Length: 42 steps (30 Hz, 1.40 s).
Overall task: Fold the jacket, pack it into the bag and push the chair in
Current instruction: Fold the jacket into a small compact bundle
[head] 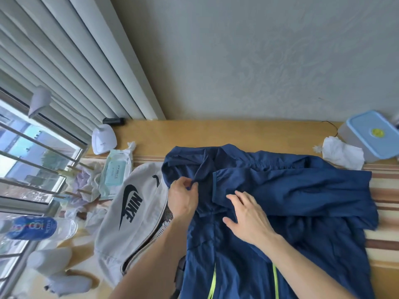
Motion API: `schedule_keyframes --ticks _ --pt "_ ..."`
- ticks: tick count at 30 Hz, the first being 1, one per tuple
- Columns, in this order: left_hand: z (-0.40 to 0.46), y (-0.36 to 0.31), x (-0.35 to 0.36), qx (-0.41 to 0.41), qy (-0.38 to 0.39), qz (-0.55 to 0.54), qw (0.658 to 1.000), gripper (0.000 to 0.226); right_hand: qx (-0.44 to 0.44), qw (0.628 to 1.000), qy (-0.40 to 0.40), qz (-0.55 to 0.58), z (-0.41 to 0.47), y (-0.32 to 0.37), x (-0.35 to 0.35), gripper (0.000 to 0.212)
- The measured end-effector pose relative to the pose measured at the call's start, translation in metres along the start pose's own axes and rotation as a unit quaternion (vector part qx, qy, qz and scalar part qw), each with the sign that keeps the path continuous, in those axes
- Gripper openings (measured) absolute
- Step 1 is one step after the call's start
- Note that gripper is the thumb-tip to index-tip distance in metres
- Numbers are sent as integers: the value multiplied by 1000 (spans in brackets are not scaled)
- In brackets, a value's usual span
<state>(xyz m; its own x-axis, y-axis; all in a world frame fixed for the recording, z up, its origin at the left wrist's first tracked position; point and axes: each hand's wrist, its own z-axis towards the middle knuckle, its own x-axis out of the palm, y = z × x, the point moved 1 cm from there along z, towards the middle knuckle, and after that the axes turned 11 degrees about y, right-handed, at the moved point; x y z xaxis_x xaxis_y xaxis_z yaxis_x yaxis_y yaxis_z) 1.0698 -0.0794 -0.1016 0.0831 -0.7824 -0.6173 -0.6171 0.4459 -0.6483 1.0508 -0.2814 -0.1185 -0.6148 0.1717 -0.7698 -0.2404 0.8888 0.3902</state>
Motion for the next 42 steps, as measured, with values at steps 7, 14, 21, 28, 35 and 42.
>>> schedule_keyframes --ticks 7,14,21,28,35,42 --pt "-46 -49 -96 -73 69 -331 938 11 -126 973 -170 93 -13 104 -29 104" --pt "-101 -120 -132 83 196 -360 908 26 -64 774 -320 542 -66 73 -140 28" --pt "-53 -67 -42 279 69 172 942 49 279 628 -185 703 -74 -178 -131 43" --pt "-21 -26 45 132 176 426 878 77 385 583 -229 678 -76 -258 -82 40" --pt "2 -38 70 203 146 362 898 57 305 708 -265 579 -80 -263 -80 37" --pt "-12 -37 84 195 -34 370 908 66 197 868 -425 163 -86 -240 -75 41"
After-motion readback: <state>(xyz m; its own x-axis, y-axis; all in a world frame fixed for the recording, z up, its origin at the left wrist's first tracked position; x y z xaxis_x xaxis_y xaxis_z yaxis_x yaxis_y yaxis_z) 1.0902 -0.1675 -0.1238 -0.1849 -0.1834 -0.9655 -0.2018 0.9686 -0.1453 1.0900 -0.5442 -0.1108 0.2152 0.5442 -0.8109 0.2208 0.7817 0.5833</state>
